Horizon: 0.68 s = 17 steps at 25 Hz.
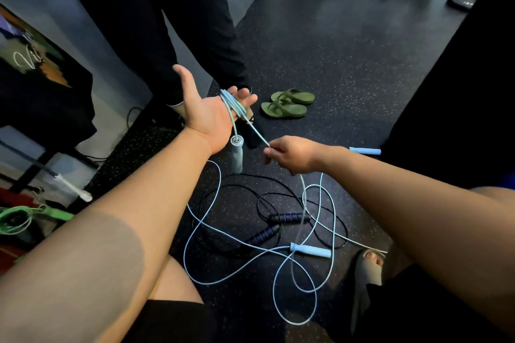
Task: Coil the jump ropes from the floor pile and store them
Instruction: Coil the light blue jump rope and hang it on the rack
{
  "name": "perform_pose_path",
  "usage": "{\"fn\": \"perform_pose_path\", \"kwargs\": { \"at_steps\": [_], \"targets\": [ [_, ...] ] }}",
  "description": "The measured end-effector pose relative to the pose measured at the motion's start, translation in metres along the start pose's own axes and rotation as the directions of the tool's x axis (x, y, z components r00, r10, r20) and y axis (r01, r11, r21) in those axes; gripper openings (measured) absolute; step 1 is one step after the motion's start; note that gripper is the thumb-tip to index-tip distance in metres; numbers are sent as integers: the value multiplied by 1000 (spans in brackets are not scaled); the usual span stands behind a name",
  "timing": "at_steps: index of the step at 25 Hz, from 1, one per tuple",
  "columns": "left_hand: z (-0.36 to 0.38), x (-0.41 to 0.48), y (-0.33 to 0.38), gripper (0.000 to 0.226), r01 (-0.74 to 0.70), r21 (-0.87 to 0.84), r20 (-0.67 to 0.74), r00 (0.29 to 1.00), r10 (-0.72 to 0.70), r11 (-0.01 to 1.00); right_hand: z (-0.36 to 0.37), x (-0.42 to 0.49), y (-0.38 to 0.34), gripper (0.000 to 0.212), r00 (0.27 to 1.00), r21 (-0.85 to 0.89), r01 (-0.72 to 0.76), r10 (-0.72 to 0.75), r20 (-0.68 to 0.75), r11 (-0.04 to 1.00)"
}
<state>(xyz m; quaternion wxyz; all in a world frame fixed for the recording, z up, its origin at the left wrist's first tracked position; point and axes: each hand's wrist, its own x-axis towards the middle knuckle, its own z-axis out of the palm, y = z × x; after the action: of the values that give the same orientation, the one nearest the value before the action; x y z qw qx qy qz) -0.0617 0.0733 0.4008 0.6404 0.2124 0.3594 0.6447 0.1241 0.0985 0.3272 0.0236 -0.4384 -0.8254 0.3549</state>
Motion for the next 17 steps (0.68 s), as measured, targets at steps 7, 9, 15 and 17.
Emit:
{"fn": "perform_pose_path", "kwargs": {
  "at_steps": [7,9,15,17],
  "targets": [
    [-12,14,-16,119,105,592,-45,994,-97,799,-23,-5,-30,39,956,-375,184,-255,-149,909],
    [-10,11,-21,133,126,763,46,968,-247,634,-32,-7,-35,35,912,-462,221,-350,-213,859],
    [2,-7,-27,106,105,852,161,879,-449,512,-53,-7,-24,42,853,-423,230,-391,-346,876],
    [0,-6,-26,100,129,826,189,853,-485,549,-56,-9,-22,34,839,-370,263,-401,-368,891]
  ]
}}
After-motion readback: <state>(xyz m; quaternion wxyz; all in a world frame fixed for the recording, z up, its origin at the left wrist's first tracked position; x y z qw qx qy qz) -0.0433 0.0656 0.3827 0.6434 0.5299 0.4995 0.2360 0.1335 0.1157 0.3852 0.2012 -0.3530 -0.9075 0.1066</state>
